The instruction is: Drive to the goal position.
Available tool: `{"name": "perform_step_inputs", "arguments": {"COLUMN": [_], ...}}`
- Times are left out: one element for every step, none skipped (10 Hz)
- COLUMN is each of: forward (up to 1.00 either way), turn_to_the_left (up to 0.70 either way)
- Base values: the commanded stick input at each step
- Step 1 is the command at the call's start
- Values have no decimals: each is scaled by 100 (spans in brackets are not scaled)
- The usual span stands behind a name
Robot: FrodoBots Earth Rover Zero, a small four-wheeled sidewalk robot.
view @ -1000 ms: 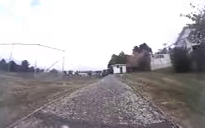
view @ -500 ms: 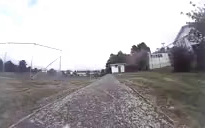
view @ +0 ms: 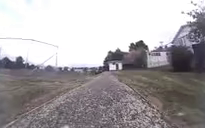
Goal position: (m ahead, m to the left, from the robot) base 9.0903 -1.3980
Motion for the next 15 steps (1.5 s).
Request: {"name": "perform_step_inputs", "arguments": {"forward": [60, 60, 60, 60, 60, 60, 60, 60, 60, 60, 60, 60, 60, 60, 60], "turn_to_the_left": [-15, -15, -13, -10, -6, -3, 0, 0, 0, 0, 0, 0, 0, 0, 0]}}
